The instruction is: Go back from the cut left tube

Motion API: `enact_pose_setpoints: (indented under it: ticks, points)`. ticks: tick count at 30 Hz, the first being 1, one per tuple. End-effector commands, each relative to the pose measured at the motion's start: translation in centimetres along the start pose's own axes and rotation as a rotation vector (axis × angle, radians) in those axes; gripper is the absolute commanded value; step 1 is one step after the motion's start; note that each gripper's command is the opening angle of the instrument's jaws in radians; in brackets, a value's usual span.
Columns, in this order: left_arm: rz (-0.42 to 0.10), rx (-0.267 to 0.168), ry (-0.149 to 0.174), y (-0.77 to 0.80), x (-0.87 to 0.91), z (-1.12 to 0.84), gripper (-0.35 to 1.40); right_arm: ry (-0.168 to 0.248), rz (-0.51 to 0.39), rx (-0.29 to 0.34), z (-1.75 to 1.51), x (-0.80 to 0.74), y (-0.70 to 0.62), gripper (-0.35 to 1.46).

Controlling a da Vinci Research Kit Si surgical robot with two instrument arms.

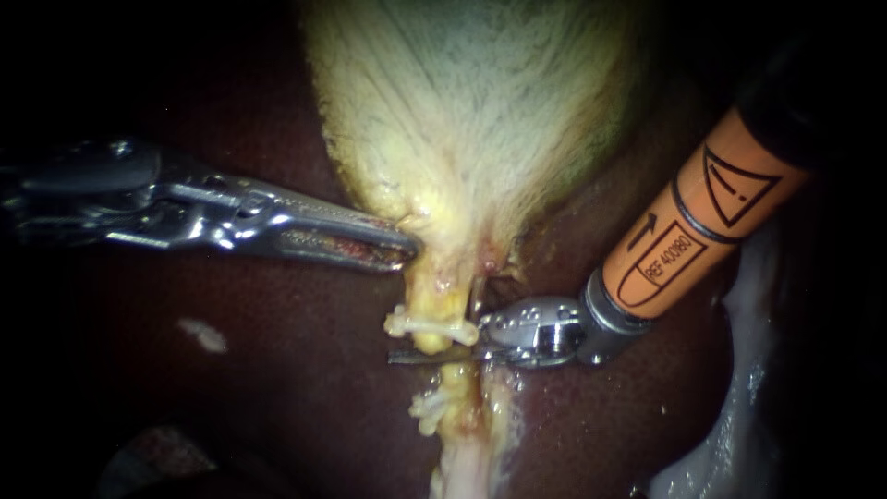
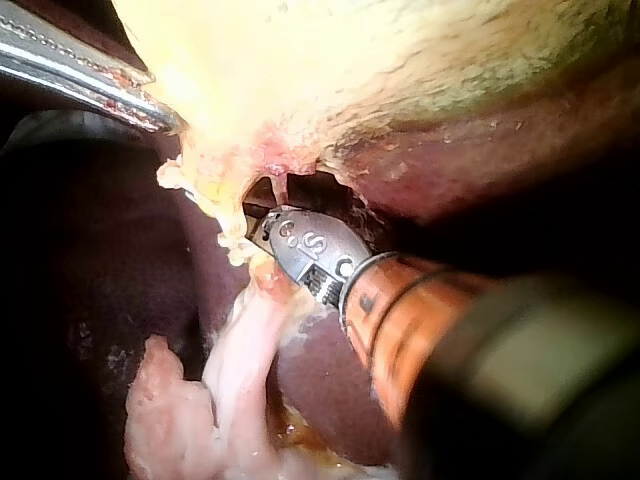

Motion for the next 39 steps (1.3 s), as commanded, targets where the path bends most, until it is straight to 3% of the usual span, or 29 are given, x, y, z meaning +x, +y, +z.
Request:
enact_pose_setpoints:
  ticks: [1,11,12,14,20,25,33,39]
  points:
    - [0.0,0.0,0.0,0.0,0.0,0.0,-0.35,0.0,0.0,0.0,0.0,0.0,0.0,-0.35]
    - [0.0,0.0,0.0,0.0,0.0,0.0,-0.35,0.005,-0.002,0.007,-0.02,0.0,-0.03,-0.35]
    - [0.0,0.0,0.0,0.0,0.0,0.0,-0.35,0.008,-0.002,0.007,-0.02,0.0,-0.04,-0.28]
    - [0.0,0.0,0.0,0.0,0.0,0.0,-0.35,0.011,-0.002,0.008,-0.02,0.0,-0.04,0.02]
    - [0.0,0.0,0.0,0.0,0.0,0.0,-0.35,0.014,-0.002,0.008,-0.03,0.0,-0.04,0.47]
    - [0.0,0.0,0.0,0.0,0.0,0.0,-0.35,0.02,-0.002,0.01,-0.04,-0.01,-0.04,0.62]
    - [0.0,0.0,0.0,0.0,0.0,0.0,-0.35,0.023,-0.002,0.011,-0.05,0.0,-0.05,0.69]
    - [0.0,-0.001,0.0,0.0,0.0,0.0,-0.35,0.022,-0.006,0.017,-0.04,0.04,-0.18,0.93]
